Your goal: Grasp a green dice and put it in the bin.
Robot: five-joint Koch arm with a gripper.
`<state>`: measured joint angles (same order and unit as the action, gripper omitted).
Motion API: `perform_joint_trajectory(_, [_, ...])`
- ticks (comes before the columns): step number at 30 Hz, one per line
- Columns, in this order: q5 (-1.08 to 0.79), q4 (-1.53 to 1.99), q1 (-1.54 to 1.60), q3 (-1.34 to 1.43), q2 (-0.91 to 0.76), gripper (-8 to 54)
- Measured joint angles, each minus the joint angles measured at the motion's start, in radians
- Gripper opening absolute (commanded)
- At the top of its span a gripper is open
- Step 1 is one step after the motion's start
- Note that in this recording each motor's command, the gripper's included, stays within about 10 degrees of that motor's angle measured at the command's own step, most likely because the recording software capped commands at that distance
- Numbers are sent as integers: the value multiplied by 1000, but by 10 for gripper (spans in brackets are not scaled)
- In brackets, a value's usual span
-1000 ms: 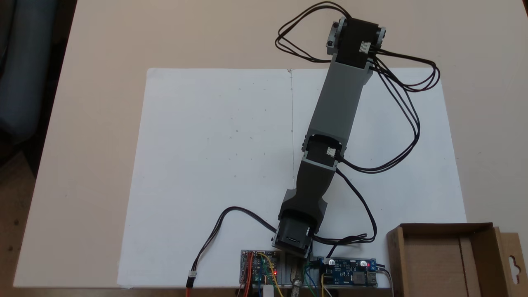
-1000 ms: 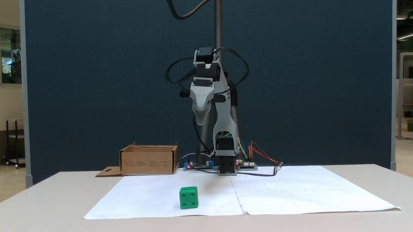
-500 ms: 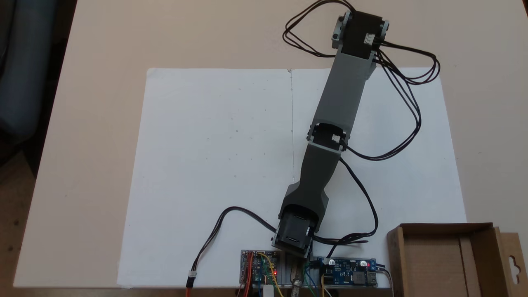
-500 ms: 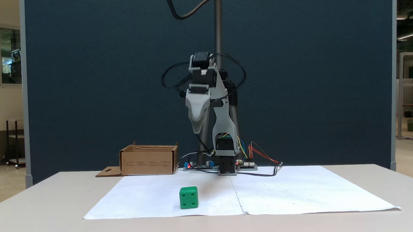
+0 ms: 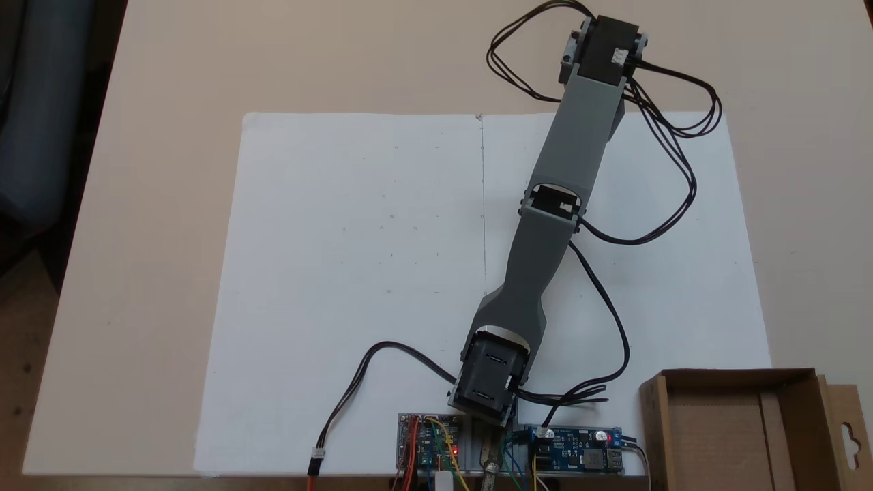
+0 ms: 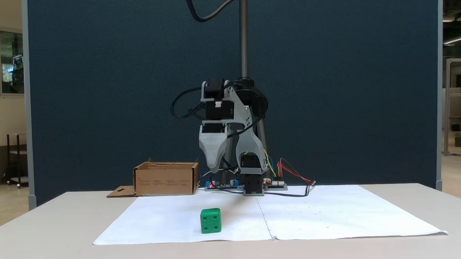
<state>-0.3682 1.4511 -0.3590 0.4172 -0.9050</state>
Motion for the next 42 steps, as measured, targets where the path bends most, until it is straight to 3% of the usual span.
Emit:
perform_joint_trajectory(16, [15, 0, 23, -41, 61, 497])
perform_joint_trajectory(28, [179, 0, 28, -72, 101, 475])
perform_joint_trajectory(42, [166, 0, 3, -143, 198, 475])
